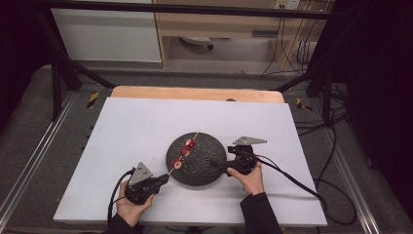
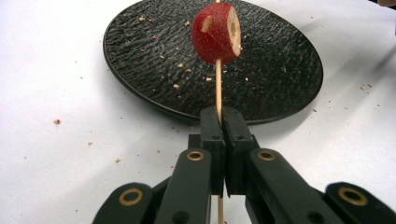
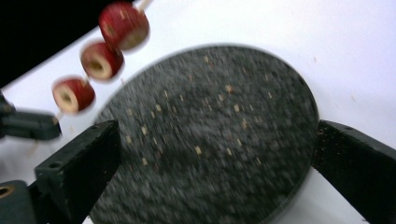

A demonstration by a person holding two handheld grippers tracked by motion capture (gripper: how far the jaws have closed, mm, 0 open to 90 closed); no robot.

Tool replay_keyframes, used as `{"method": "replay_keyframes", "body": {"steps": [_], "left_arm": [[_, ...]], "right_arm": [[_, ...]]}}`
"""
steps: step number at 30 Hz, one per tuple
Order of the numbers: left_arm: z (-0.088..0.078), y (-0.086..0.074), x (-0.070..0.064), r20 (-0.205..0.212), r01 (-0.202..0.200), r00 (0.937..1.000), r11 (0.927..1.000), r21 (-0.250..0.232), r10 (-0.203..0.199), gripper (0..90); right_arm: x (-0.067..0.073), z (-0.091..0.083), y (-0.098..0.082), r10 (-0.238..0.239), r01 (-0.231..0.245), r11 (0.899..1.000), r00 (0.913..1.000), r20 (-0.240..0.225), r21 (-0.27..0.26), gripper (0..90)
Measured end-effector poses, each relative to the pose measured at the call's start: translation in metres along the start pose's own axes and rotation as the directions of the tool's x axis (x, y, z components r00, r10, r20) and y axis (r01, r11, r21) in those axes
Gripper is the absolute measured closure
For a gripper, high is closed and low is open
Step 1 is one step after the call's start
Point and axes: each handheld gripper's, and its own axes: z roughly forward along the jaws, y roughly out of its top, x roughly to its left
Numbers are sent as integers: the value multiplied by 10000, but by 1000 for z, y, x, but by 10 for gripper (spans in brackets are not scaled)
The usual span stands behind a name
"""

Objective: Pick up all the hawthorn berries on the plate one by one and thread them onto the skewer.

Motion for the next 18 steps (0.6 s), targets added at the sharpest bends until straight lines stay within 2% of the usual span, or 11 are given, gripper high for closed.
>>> {"method": "replay_keyframes", "body": {"steps": [5,8,14,18], "left_arm": [[0,0,2,162,-22,9999,9999,113,20,885],[-1,1,3,192,-1,9998,9999,128,-1,885],[-2,3,4,286,61,9996,9997,221,-68,884],[-3,8,4,332,47,9994,9993,367,-60,885]], "right_arm": [[-11,-11,-9,-607,591,9969,9977,305,528,10],[-17,-18,-16,-645,609,9951,9969,452,776,11],[-31,-33,-30,-1083,1058,9895,9939,207,982,24],[-39,-41,-40,-1078,1030,9873,9936,340,1214,26]]}}
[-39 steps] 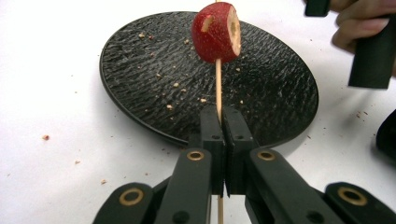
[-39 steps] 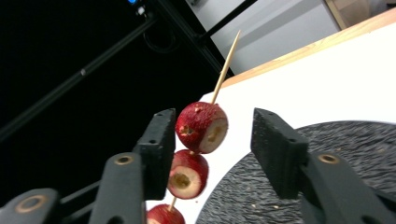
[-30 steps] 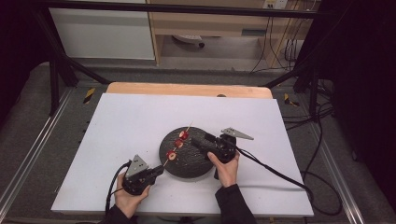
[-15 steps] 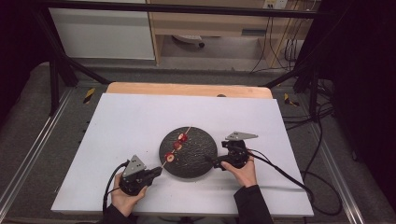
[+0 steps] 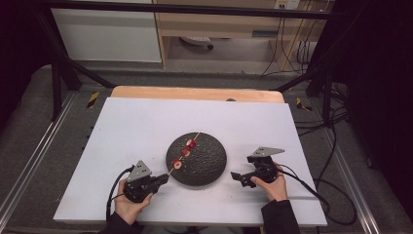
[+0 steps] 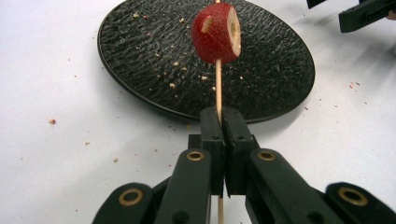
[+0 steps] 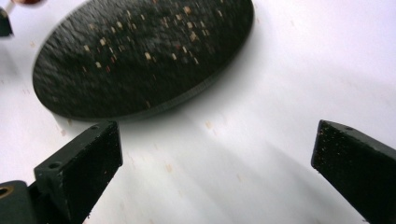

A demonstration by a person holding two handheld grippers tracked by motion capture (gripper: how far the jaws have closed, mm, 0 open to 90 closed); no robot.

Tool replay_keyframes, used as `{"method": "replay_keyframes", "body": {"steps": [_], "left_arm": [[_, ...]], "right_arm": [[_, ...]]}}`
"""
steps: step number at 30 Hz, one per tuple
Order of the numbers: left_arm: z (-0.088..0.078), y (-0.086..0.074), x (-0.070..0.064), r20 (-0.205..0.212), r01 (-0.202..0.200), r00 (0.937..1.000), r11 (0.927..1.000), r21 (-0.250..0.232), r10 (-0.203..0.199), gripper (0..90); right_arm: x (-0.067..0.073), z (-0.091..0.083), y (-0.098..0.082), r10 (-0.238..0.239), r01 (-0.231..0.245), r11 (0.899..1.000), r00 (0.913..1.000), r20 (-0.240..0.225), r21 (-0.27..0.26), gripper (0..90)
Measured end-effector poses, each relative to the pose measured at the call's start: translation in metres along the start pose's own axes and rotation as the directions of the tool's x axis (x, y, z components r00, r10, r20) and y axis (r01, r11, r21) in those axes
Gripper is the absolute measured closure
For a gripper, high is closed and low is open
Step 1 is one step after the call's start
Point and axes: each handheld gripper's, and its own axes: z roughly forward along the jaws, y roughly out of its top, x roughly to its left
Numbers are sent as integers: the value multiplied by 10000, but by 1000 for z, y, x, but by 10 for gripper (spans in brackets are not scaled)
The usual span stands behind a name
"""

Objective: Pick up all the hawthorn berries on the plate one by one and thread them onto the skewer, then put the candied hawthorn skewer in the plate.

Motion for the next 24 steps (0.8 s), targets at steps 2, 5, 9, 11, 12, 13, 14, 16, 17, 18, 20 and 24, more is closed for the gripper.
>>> {"method": "replay_keyframes", "body": {"steps": [2,5,9,11,12,13,14,16,17,18,20,24], "left_arm": [[-1,3,1,7,4,10000,10000,68,-4,884],[-1,7,4,-84,-3,10000,9998,199,5,884],[-1,14,7,-180,-7,9998,9994,351,13,885],[0,18,9,-223,-1,9998,9993,376,9,885],[0,20,10,-189,60,9998,9991,426,-52,885],[1,22,12,-165,93,9998,9989,469,-85,885],[2,24,12,-187,126,9998,9988,475,-117,885],[3,29,14,-254,110,9996,9984,555,-96,885],[4,31,14,-257,114,9996,9981,599,-99,885],[5,33,15,-284,87,9996,9978,655,-68,885],[7,37,16,-324,58,9995,9972,750,-34,885],[13,42,16,-322,41,9995,9949,1006,-9,885]], "right_arm": [[-4,-3,-5,60,-61,9999,9999,104,99,27],[-9,-10,-13,178,-180,9998,9996,216,108,31],[-16,-19,-23,345,-354,9992,9984,450,189,32],[-18,-22,-25,478,-485,9987,9977,490,136,33],[-19,-24,-27,496,-503,9987,9974,523,123,32],[-19,-25,-27,544,-551,9984,9972,515,116,31],[-20,-26,-28,522,-528,9986,9972,545,99,31],[-20,-28,-30,500,-507,9986,9973,531,113,29],[-20,-29,-31,487,-494,9987,9973,550,119,29],[-20,-29,-31,499,-508,9986,9973,539,149,29],[-21,-31,-32,523,-530,9985,9971,555,116,29],[-22,-33,-32,591,-594,9982,9967,552,38,29]]}}
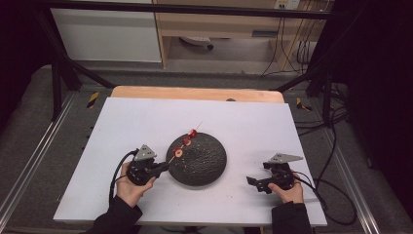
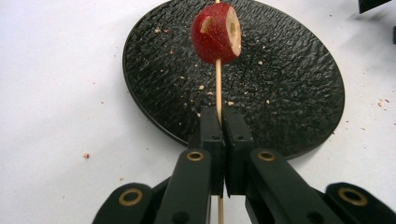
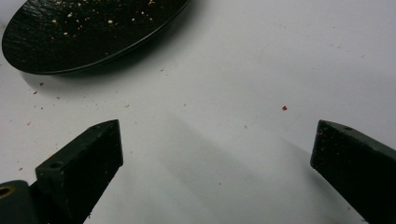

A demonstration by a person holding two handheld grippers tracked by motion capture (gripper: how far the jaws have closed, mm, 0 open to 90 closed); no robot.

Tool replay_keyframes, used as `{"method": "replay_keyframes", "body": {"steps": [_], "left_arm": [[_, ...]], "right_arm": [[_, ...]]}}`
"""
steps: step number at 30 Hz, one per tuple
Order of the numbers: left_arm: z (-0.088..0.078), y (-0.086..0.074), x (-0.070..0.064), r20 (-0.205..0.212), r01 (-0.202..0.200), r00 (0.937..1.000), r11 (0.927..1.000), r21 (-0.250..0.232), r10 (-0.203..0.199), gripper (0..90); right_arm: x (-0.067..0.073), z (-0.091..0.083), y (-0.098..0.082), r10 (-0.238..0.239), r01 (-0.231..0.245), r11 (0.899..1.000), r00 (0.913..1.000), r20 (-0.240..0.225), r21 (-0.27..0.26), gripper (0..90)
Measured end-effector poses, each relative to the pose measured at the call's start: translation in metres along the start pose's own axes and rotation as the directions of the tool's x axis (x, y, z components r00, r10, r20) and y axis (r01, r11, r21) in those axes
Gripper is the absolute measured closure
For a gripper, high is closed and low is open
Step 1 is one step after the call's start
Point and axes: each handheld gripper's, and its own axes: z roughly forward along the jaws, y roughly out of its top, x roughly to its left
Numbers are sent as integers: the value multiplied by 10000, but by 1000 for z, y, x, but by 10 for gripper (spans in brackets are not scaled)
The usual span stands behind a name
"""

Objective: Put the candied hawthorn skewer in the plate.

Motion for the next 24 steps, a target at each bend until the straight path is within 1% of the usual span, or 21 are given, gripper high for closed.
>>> {"method": "replay_keyframes", "body": {"steps": [4,7,8,9,11,14,17,19,24], "left_arm": [[7,6,-1,33,12,10000,9997,253,-13,884],[12,10,-3,22,-62,10000,9990,446,61,885],[15,12,-3,32,-126,9999,9981,595,125,885],[16,13,-4,17,-127,9999,9977,660,126,884],[20,15,-4,-43,-176,9998,9960,871,180,885],[24,17,-5,-37,-190,9998,9945,1031,194,884],[27,18,-6,-87,-256,9996,9926,1190,268,884],[29,18,-7,-135,-321,9993,9908,1317,342,884],[34,19,-9,-94,-360,9992,9861,1622,381,885]], "right_arm": [[0,0,0,4,-4,10000,10000,9,0,28],[0,-1,0,17,-17,10000,10000,-5,23,28],[1,-1,-1,45,-45,10000,10000,3,9,28],[0,-1,-1,-50,50,10000,10000,7,-7,28],[1,-1,-1,-8,8,10000,10000,-31,1,28],[0,0,-1,-80,80,10000,10000,-28,20,28],[0,-1,-1,-54,54,10000,10000,-51,24,29],[0,-1,-1,-27,27,10000,10000,-49,25,29],[0,-1,-1,-32,32,10000,10000,-77,26,27]]}}
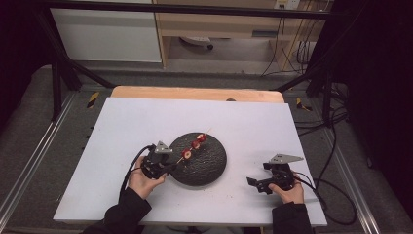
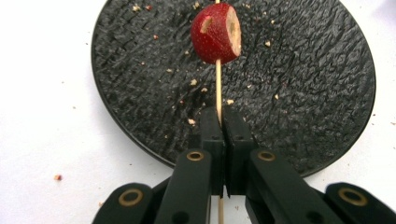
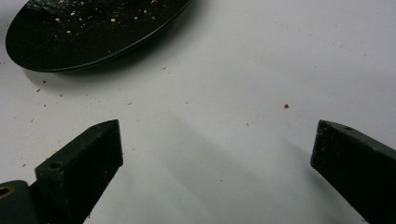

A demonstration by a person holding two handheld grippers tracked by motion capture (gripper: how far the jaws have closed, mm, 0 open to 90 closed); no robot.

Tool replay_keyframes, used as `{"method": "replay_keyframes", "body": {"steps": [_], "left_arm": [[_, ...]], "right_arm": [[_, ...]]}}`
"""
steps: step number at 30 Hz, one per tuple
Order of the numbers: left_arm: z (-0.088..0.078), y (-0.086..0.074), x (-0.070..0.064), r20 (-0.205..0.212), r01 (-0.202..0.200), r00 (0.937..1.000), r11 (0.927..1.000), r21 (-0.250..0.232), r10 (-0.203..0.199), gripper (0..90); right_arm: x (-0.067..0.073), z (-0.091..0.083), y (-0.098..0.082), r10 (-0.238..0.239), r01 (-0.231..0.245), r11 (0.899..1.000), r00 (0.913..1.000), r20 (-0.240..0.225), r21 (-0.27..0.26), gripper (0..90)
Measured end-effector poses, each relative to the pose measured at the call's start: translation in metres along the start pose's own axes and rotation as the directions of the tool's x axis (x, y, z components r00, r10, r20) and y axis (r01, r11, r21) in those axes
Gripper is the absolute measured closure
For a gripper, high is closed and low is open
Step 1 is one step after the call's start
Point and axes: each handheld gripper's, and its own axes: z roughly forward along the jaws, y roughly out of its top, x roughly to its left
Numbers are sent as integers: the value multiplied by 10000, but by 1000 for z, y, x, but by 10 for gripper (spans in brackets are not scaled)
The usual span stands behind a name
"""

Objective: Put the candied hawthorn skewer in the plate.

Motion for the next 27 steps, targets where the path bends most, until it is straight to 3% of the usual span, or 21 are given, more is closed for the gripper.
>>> {"method": "replay_keyframes", "body": {"steps": [3,14,23,27], "left_arm": [[3,2,-1,-76,-168,9998,9994,293,170,885],[12,6,-8,-187,-203,9996,9944,1040,223,884],[14,7,-11,-313,-327,9989,9939,1057,362,878],[11,5,-10,-291,-627,9974,9947,811,653,809]], "right_arm": [[0,0,0,-7,7,10000,10000,-6,-4,27],[0,0,0,-16,16,10000,10000,-13,71,27],[0,1,-1,-15,15,9999,10000,1,116,28],[0,1,-1,2,-2,9999,10000,20,114,28]]}}
